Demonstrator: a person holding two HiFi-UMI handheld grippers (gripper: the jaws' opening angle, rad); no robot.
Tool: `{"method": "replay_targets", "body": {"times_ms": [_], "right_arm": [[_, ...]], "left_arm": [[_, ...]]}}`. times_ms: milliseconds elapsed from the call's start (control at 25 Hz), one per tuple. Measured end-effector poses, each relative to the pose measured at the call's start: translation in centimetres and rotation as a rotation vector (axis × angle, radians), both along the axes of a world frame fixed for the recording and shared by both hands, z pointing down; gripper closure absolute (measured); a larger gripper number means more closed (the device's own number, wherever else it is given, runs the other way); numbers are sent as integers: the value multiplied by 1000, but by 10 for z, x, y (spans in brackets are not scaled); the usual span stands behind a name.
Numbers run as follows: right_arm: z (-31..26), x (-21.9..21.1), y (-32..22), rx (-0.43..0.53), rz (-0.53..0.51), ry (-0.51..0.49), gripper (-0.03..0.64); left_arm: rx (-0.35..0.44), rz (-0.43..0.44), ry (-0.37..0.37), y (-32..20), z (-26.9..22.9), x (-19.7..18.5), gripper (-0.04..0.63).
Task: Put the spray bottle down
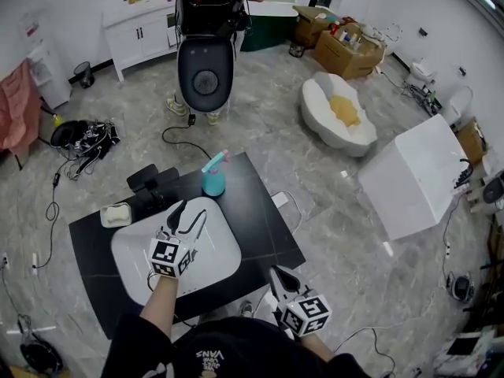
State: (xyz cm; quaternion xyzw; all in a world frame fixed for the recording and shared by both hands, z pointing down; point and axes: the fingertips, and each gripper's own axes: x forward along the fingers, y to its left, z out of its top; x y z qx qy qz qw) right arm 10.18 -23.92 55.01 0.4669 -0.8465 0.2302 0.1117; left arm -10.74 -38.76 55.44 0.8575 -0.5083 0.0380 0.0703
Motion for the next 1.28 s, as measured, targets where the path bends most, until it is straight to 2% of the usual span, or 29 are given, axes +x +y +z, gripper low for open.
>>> {"method": "replay_targets", "body": {"times_ms": [280,440,960,1280], "right_arm": [[-3,-7,0,19,-72,-33,615],[-11,-14,0,42,-115,-50,615],[-16,-19,30,59,-195,-80,615],[-23,-24,51,77,-242,-80,615]], "left_arm": [[19,-43,-32,57,-23,-13,478],[31,-61,-42,88,-38,-15,523],[26,-94,-87,174,-60,2,568],[2,-145,-47,227,-56,0,569]]}}
